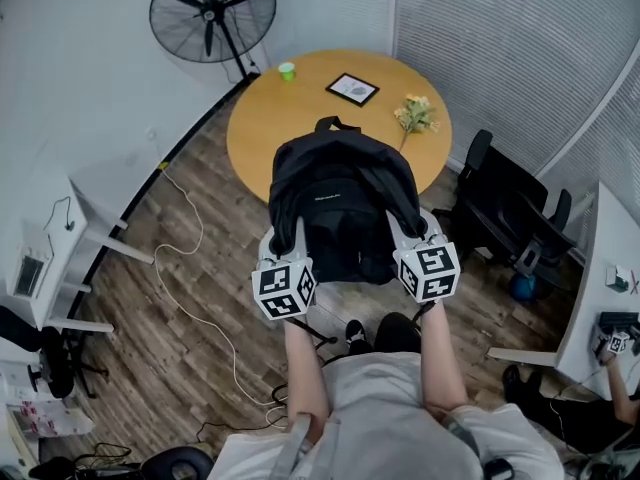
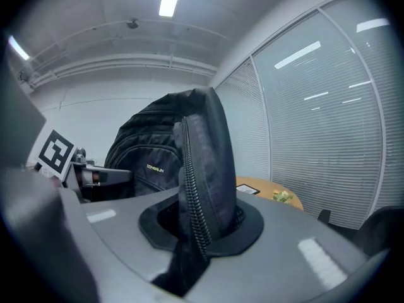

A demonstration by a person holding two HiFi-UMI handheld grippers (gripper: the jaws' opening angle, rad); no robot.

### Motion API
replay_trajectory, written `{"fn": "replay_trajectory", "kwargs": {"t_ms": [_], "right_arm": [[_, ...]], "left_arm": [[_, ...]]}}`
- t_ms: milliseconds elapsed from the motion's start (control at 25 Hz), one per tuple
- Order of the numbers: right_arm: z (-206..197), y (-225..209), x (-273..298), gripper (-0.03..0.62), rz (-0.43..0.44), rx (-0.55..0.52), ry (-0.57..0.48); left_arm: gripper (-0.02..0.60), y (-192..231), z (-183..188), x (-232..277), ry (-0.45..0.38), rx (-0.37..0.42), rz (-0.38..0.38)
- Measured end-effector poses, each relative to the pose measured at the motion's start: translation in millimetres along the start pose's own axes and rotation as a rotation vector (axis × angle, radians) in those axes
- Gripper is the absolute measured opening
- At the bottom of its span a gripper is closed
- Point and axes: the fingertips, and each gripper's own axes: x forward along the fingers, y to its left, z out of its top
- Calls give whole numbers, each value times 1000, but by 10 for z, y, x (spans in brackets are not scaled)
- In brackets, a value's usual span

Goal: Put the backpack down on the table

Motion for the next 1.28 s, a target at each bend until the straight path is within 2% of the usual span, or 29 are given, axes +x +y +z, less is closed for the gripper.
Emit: {"fn": "replay_trajectory", "kwargs": {"t_ms": [280, 520, 840, 960, 1280], "right_arm": [[82, -211, 253, 49, -29, -4, -22], [221, -353, 587, 49, -19, -1, -57], [548, -487, 1545, 49, 26, 18, -100], [632, -519, 1981, 49, 43, 46, -90], [808, -818, 2844, 49, 73, 69, -64]], "left_arm": [[63, 13, 109, 362, -21, 24, -24], [63, 111, 277, 645, -52, 51, -14], [63, 585, 689, 1335, -86, 82, 30], [61, 797, 809, 1627, -91, 88, 70], [61, 1096, 1000, 2480, -57, 74, 97]]}}
